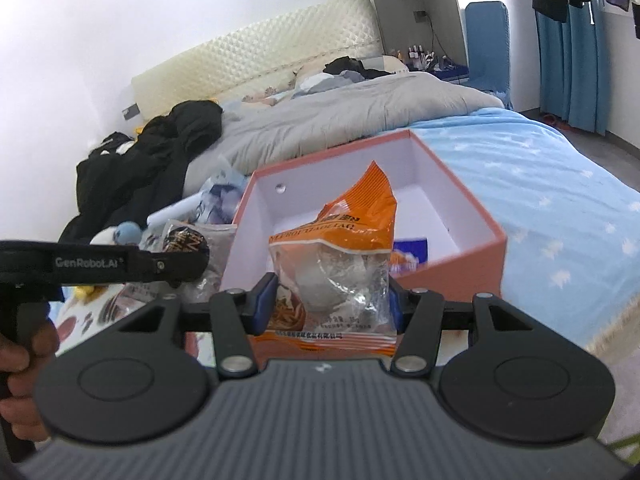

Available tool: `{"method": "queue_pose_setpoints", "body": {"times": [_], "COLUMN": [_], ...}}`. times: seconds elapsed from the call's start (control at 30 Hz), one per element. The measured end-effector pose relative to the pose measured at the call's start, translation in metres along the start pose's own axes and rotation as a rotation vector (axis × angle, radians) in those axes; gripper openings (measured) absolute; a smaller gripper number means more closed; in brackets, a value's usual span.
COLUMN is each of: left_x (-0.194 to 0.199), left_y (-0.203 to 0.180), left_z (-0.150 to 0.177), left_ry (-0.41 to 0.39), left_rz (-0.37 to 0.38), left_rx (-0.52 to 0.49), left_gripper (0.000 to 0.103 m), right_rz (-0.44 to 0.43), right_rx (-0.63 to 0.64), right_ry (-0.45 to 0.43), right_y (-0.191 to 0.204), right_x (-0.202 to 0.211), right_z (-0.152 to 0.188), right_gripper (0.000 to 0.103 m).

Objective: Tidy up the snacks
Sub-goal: 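Carry the orange bag and clear wrapper over the pink box with both tools, then open both tools to drop the packets into the pink box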

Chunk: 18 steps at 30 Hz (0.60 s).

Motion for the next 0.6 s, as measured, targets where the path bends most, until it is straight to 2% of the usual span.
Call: {"method": "queue_pose_setpoints", "body": {"times": [0.1,0.27,0.47,0.6], "left_x": [-0.027,-0.072,-0.109,-0.115], "left_y": [0.006,0.018,0.027,0.033], "left_z": [-0.016,-0.030,-0.022,-0.014], "left_ry": [0.014,0.058,0.124,0.139], "left_rz": [-0.012,-0.020,-0.041,-0.070], "left_rx": [-0.006,0.021,0.038,0.044], "left_gripper": [0.035,0.035,0.035,0.037], "right_rz": [-0.001,-0.002,0.008,0.015], "right_rx": [0.020,0.021,0.017,0.027], "right_ry": [-0.011,0.018,0.069,0.096], "right_y": [-0.006,-0.019,-0.034,-0.035], "right_x": [-0.023,-0.064,-0.103,-0.118], "right_z": [-0.018,-0.035,-0.036,-0.031], "right_gripper": [0.056,0.056,0.056,0.057]}}
Point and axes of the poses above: each gripper's, at about its wrist camera, not at the fingertips, and x roughly against the way its jaws point, y to its left, z to its underside, the point moved 7 cm from there along -x, roughly the way its jaws point, and after that the axes turned 8 degrees about -x, right-handed, at the moved point
